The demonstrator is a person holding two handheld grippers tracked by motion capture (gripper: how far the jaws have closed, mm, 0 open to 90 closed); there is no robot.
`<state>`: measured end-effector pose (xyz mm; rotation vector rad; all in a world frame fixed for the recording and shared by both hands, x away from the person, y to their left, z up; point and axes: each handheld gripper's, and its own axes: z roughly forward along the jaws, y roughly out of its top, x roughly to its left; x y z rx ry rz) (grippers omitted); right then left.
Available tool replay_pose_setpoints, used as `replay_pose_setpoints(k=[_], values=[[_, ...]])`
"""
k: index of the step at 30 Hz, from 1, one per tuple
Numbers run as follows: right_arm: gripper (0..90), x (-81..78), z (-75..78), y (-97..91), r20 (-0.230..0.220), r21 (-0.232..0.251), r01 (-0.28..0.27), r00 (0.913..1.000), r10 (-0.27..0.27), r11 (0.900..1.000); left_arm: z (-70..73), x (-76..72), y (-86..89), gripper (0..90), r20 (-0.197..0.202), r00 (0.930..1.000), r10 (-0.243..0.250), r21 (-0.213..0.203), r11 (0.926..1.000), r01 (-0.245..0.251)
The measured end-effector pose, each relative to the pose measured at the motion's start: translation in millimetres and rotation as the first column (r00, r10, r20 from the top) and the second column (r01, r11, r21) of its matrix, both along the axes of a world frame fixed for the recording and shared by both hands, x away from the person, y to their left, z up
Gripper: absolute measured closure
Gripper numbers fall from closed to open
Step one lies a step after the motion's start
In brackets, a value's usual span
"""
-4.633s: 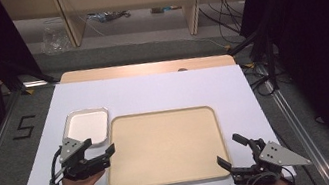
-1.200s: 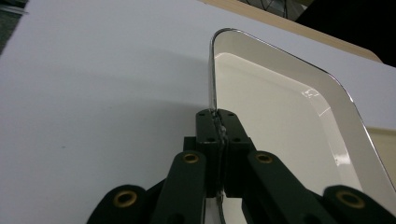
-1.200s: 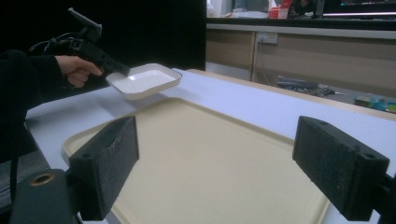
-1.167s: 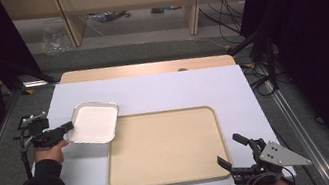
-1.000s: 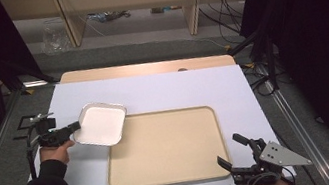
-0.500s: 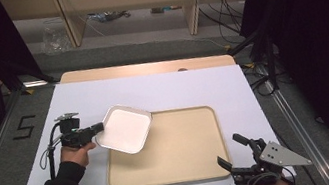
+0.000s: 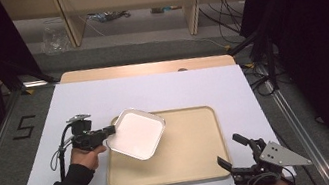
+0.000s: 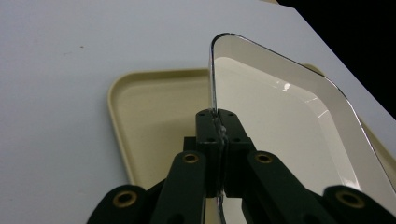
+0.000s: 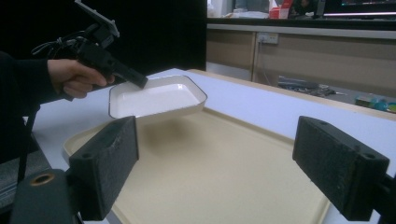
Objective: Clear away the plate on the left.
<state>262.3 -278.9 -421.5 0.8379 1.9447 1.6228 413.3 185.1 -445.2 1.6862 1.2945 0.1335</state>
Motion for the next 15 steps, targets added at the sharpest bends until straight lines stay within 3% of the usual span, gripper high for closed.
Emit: replay_pose_setpoints(k=[15], values=[[15.3,-0.2,-0.1,0.1,0.001,0.002,0.001,1.0000,-0.001,1.0000,-3.1,-12.6,-35.8,88.3,-0.010,0.9954,-0.095,-0.002,0.9955,0.095]])
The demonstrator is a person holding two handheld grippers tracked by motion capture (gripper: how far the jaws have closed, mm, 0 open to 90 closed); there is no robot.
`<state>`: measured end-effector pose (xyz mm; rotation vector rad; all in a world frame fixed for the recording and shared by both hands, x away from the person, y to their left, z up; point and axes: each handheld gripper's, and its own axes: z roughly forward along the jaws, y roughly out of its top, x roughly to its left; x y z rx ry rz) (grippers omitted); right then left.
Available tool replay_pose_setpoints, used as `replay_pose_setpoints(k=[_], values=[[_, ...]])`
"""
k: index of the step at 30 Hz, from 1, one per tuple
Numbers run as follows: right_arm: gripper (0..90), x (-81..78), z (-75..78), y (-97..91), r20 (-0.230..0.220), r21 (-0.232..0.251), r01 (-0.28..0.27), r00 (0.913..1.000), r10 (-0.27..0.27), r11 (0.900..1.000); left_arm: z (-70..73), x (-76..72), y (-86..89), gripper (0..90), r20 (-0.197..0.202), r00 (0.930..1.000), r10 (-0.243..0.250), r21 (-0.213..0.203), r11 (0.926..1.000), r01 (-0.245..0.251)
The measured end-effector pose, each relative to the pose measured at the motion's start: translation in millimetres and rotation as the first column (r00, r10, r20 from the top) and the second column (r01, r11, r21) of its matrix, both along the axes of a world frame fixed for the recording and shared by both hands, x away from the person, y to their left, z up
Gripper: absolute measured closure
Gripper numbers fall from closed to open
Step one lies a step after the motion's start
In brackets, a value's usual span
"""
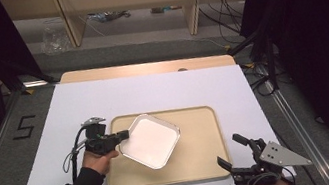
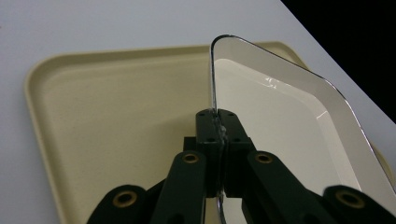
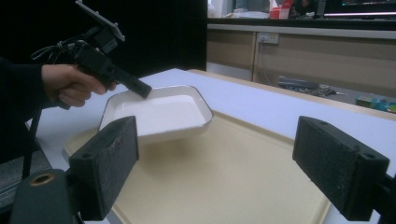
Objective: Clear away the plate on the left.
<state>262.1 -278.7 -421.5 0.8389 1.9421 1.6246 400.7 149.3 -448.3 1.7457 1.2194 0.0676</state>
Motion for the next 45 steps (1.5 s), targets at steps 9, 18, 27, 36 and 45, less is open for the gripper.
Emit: replay_pose_setpoints(k=[9,18,27,36,45], values=[[15.3,-2.4,0.2,0.5,-0.037,0.007,0.014,0.9992,-0.014,0.9999,-9.3,-3.8,-22.0,88.3,-0.018,0.9987,-0.048,0.024,0.9985,0.049],[15.3,-2.4,0.2,0.6,-0.036,0.005,0.018,0.9992,-0.018,0.9998,-25.7,-3.7,-37.7,88.2,-0.059,0.9968,-0.054,0.062,0.9964,0.057],[15.3,-2.3,0.1,0.6,-0.033,0.008,0.017,0.9993,-0.017,0.9998,-33.9,-4.4,-39.3,88.1,-0.056,0.9980,-0.029,0.077,0.9965,0.033],[15.3,-2.5,0.2,0.6,-0.035,0.008,0.015,0.9993,-0.014,0.9999,-41.5,-11.2,-50.1,86.9,-0.080,0.9955,-0.052,0.082,0.9950,0.058],[15.3,-2.5,0.3,0.6,-0.035,0.007,0.016,0.9993,-0.015,0.9999,-40.9,-15.0,-49.3,82.7,-0.036,0.9915,-0.125,0.184,0.9744,0.129]])
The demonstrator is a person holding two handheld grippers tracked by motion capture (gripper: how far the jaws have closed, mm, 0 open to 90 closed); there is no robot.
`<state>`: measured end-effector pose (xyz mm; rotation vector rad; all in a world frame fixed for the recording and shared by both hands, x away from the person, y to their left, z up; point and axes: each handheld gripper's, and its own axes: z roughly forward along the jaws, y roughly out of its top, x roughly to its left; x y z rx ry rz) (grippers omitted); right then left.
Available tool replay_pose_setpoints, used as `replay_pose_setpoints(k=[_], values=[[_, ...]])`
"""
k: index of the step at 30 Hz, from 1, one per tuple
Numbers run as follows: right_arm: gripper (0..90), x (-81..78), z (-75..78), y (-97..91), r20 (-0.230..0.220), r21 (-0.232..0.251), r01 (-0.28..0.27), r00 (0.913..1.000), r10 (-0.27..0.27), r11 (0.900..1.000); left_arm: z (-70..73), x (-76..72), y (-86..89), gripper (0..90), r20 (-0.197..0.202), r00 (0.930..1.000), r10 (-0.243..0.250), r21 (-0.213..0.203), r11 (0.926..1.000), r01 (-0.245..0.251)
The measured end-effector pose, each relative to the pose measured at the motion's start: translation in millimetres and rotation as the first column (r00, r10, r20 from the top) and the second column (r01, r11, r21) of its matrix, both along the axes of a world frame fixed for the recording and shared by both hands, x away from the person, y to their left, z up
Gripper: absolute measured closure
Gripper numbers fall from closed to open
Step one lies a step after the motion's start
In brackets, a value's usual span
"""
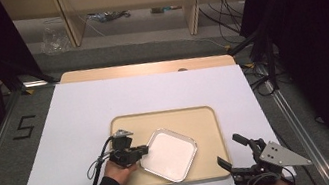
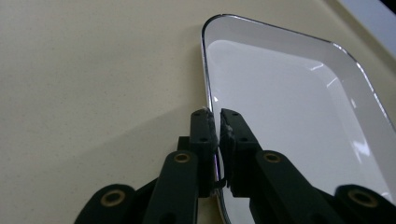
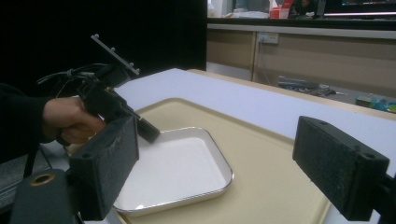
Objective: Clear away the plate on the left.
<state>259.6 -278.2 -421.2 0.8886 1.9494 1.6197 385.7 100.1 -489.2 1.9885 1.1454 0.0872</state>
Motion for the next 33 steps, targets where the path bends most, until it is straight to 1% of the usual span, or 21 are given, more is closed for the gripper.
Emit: replay_pose_setpoints(k=[2,3,4,5,7,8,9,10,11,13,14,17,18,19,21,25,26,27,28,29,33], values=[[15.3,0.0,-0.1,0.2,0.002,0.001,0.003,1.0000,-0.003,1.0000,-0.3,-0.2,-0.1,83.1,-0.008,1.0000,0.000,-0.001,1.0000,0.000],[15.3,0.0,-0.3,0.5,0.005,0.006,0.005,1.0000,-0.005,1.0000,-0.6,0.0,0.7,83.3,-0.015,0.9998,-0.013,0.005,0.9999,0.013],[15.3,0.1,-0.3,0.5,0.005,0.007,0.002,1.0000,-0.002,1.0000,-2.2,1.5,0.6,83.4,0.007,0.9996,-0.028,0.007,0.9996,0.028],[15.3,0.1,-0.3,0.5,0.005,0.008,0.003,1.0000,-0.003,1.0000,-1.8,-0.1,0.1,83.4,0.001,0.9997,-0.025,0.013,0.9996,0.025],[15.3,-0.1,0.1,0.0,0.000,0.002,-0.001,1.0000,0.001,1.0000,0.7,-3.6,1.0,83.8,-0.001,0.9991,-0.041,0.050,0.9979,0.041],[15.3,-0.2,0.1,0.0,-0.001,0.001,-0.001,1.0000,0.001,1.0000,0.9,-4.7,1.3,83.5,0.000,0.9990,-0.046,0.053,0.9975,0.045],[15.3,-0.1,0.1,-0.1,0.000,0.001,-0.001,1.0000,0.001,1.0000,1.5,-7.0,2.2,83.0,-0.014,0.9987,-0.048,0.054,0.9973,0.049],[15.3,-0.1,0.2,-0.2,-0.003,0.000,-0.001,1.0000,0.001,1.0000,1.6,-7.9,2.1,82.4,-0.015,0.9989,-0.043,0.052,0.9977,0.044],[15.3,-0.1,0.2,-0.1,-0.003,0.000,-0.001,1.0000,0.001,1.0000,2.4,-9.2,4.0,82.0,-0.023,0.9981,-0.057,0.062,0.9964,0.058],[15.3,-0.3,0.1,0.0,-0.001,0.002,-0.002,1.0000,0.002,1.0000,3.1,-11.8,6.7,81.2,-0.028,0.9976,-0.063,0.072,0.9953,0.065],[15.3,-0.3,0.1,0.1,-0.001,0.001,-0.002,1.0000,0.002,1.0000,2.8,-13.3,6.7,81.0,-0.030,0.9982,-0.052,0.060,0.9968,0.054],[15.3,-0.2,0.1,0.1,-0.001,0.001,-0.001,1.0000,0.001,1.0000,4.1,-17.2,9.5,80.2,-0.034,0.9978,-0.057,0.083,0.9948,0.060],[15.3,-0.2,0.1,0.1,-0.001,0.001,0.000,1.0000,0.000,1.0000,4.0,-18.7,9.8,79.9,-0.032,0.9979,-0.056,0.081,0.9949,0.059],[15.3,0.3,0.0,0.1,0.005,-0.001,-0.002,1.0000,0.002,1.0000,4.3,-19.5,10.2,79.5,-0.033,0.9976,-0.061,0.088,0.9941,0.063],[15.3,2.5,-0.7,0.4,0.038,-0.001,-0.007,0.9992,0.007,1.0000,4.4,-22.5,9.8,78.9,-0.026,0.9981,-0.057,0.092,0.9941,0.059],[15.3,2.3,-0.1,-0.4,0.033,-0.007,-0.014,0.9994,0.014,0.9999,5.5,-29.3,9.3,77.1,-0.035,0.9979,-0.054,0.104,0.9930,0.057],[15.3,2.5,-0.2,-0.4,0.033,-0.008,-0.013,0.9994,0.014,0.9999,6.0,-30.8,9.0,76.7,-0.030,0.9982,-0.052,0.114,0.9919,0.055],[15.3,2.5,-0.5,-0.1,0.036,-0.004,-0.008,0.9993,0.008,1.0000,7.3,-31.9,9.8,76.2,-0.034,0.9971,-0.068,0.132,0.9885,0.072],[15.3,2.4,-0.6,0.1,0.037,-0.002,-0.008,0.9993,0.008,1.0000,6.2,-33.3,8.7,75.8,-0.023,0.9979,-0.061,0.120,0.9907,0.064],[15.3,2.4,-0.5,0.2,0.037,-0.001,-0.013,0.9992,0.013,0.9999,7.3,-34.4,9.3,75.3,-0.031,0.9971,-0.070,0.134,0.9883,0.073],[15.3,2.4,-0.7,0.4,0.039,0.000,-0.005,0.9992,0.005,1.0000,8.4,-39.5,9.1,74.1,-0.044,0.9961,-0.076,0.139,0.9869,0.082]])
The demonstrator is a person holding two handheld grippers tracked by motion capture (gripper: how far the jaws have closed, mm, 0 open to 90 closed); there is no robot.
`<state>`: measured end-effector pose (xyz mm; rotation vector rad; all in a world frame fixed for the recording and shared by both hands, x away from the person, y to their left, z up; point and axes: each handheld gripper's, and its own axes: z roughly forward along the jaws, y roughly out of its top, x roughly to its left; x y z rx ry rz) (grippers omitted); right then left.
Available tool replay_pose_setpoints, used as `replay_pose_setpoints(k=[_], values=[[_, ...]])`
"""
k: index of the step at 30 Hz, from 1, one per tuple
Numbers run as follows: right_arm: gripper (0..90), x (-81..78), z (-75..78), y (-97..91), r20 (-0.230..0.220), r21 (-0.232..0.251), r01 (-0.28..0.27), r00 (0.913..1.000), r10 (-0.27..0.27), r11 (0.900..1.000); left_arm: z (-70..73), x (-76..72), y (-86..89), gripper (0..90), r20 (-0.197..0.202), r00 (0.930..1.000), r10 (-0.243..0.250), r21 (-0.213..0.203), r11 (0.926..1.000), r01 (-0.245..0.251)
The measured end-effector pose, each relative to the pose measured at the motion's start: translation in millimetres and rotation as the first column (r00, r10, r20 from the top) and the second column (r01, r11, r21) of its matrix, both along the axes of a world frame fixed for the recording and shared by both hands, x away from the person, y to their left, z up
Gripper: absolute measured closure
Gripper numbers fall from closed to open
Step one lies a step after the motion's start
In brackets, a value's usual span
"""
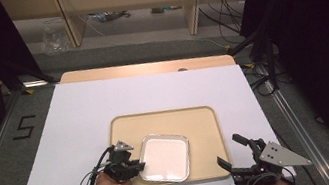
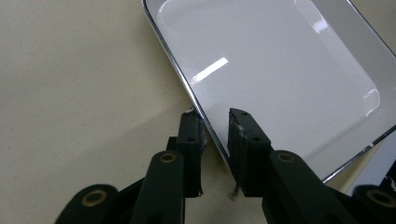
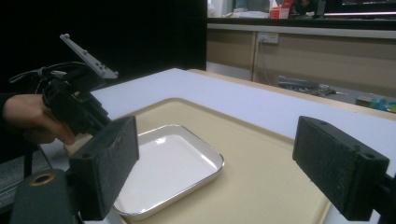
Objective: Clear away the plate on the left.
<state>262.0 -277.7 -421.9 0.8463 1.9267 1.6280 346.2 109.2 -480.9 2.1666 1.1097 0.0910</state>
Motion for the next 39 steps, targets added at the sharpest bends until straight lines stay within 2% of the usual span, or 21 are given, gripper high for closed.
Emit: replay_pose_setpoints(k=[1,3,4,6,7,10,11,13,16,18,23,24,26,32,39], values=[[15.3,0.0,0.1,-0.1,-0.001,-0.001,-0.001,1.0000,0.001,1.0000,-0.2,-1.1,-0.6,73.7,0.004,1.0000,0.007,-0.003,1.0000,-0.007],[15.3,0.2,0.1,-0.4,-0.002,-0.003,-0.004,1.0000,0.004,1.0000,1.2,-3.8,-0.9,72.8,-0.013,0.9999,0.002,0.006,1.0000,-0.002],[15.3,0.1,0.1,-0.3,-0.002,-0.003,0.000,1.0000,0.000,1.0000,0.5,-5.6,-1.8,72.5,-0.012,0.9999,0.007,-0.003,1.0000,-0.007],[15.3,0.1,0.1,-0.1,-0.001,-0.001,0.000,1.0000,0.000,1.0000,1.0,-8.2,-1.7,71.2,-0.017,0.9998,-0.004,-0.004,1.0000,0.004],[15.3,0.1,0.3,-0.5,-0.005,-0.007,-0.005,1.0000,0.005,1.0000,2.2,-9.5,-1.5,70.7,-0.023,0.9997,-0.007,0.011,0.9999,0.008],[15.3,0.1,0.0,0.0,-0.001,0.001,0.001,1.0000,-0.001,1.0000,2.0,-12.8,-2.6,69.4,-0.020,0.9998,-0.006,0.007,1.0000,0.007],[15.3,0.0,0.1,0.0,-0.002,0.000,0.000,1.0000,0.000,1.0000,2.5,-12.9,-1.9,69.0,-0.030,0.9993,-0.021,0.008,0.9997,0.022],[15.3,0.0,0.0,0.0,-0.001,-0.001,0.000,1.0000,0.000,1.0000,3.2,-15.0,-3.1,68.3,-0.031,0.9995,-0.008,0.013,0.9999,0.008],[15.3,0.1,0.2,-0.3,-0.004,-0.007,-0.003,1.0000,0.003,1.0000,2.7,-16.0,-4.7,67.5,-0.036,0.9992,-0.017,-0.001,0.9998,0.017],[15.3,0.2,0.2,-0.2,-0.004,-0.006,-0.002,1.0000,0.002,1.0000,2.3,-17.0,-6.5,66.5,-0.035,0.9993,-0.017,-0.003,0.9999,0.017],[15.3,0.7,-1.3,2.6,0.003,0.031,-0.009,1.0000,0.009,0.9995,2.9,-18.2,-10.0,64.0,-0.031,0.9988,-0.039,0.003,0.9992,0.039],[15.3,-0.5,-0.4,1.1,-0.005,0.010,0.004,1.0000,-0.004,0.9999,3.1,-18.3,-10.7,63.6,-0.036,0.9986,-0.039,0.002,0.9992,0.040],[15.3,0.7,-1.3,2.7,0.003,0.031,-0.010,0.9999,0.010,0.9995,2.6,-18.8,-12.9,62.7,-0.033,0.9990,-0.030,-0.003,0.9995,0.030],[15.3,0.6,-1.3,2.8,0.002,0.031,-0.010,0.9999,0.010,0.9995,3.2,-19.1,-15.0,61.4,-0.041,0.9978,-0.053,0.001,0.9986,0.053],[15.3,0.6,-1.4,2.8,0.003,0.031,-0.012,0.9999,0.012,0.9995,3.0,-19.0,-17.1,61.1,-0.026,0.9980,-0.057,0.001,0.9984,0.057]])
